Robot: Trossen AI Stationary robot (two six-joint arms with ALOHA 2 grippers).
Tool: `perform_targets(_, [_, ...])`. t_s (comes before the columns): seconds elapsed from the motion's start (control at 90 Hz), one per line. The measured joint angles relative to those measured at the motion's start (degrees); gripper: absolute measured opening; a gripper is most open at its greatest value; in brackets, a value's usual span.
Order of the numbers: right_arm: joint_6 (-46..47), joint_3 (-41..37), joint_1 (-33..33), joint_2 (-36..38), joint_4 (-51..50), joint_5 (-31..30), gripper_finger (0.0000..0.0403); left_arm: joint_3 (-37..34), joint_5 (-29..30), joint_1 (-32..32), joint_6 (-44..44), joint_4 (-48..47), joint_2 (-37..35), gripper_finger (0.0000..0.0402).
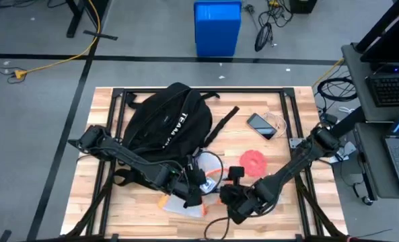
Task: Unpack backpack
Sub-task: Put the earphones into the orange zip bag
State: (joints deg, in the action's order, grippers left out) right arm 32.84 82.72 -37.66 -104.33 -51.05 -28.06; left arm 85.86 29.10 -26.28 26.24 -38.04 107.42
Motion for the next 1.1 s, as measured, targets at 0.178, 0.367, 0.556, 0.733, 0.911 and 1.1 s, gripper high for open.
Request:
perform_targets(0.178, [15.46, -0.02, -4.77, -0.02, -18.70, 16.24, 0.0278, 0.00, -0.03, -0.13, -0.04, -0.48, 0.00, 0.0000])
perform_targets(0.367, [26.36, -0.04, -11.85, -0.03, -22.05, 11.38, 0.0251, 0.00, -0.04, -0.12, 0.02, -0.50, 0.00, 0.0000])
perform_targets(0.556, [34.35, -0.04, -17.30, -0.33, -19.52, 6.85, 0.0240, 0.00, -0.17, -0.81, 0.33, -0.55, 0.00, 0.0000])
perform_targets(0.733, [45.38, -0.09, -22.84, -0.87, -17.81, 5.45, 0.0240, 0.00, -0.20, -0.85, 0.22, -0.54, 0.00, 0.0000])
perform_targets(0.911, [53.91, -1.22, -24.35, -0.76, -19.51, 5.17, 0.0240, 0.00, -0.28, -0.74, 0.26, -0.48, 0.00, 0.0000])
perform_targets(1.1, [55.47, -8.41, -25.14, -0.81, -16.10, 9.05, 0.0240, 0.00, -0.28, -0.74, 0.28, -0.48, 0.00, 0.0000])
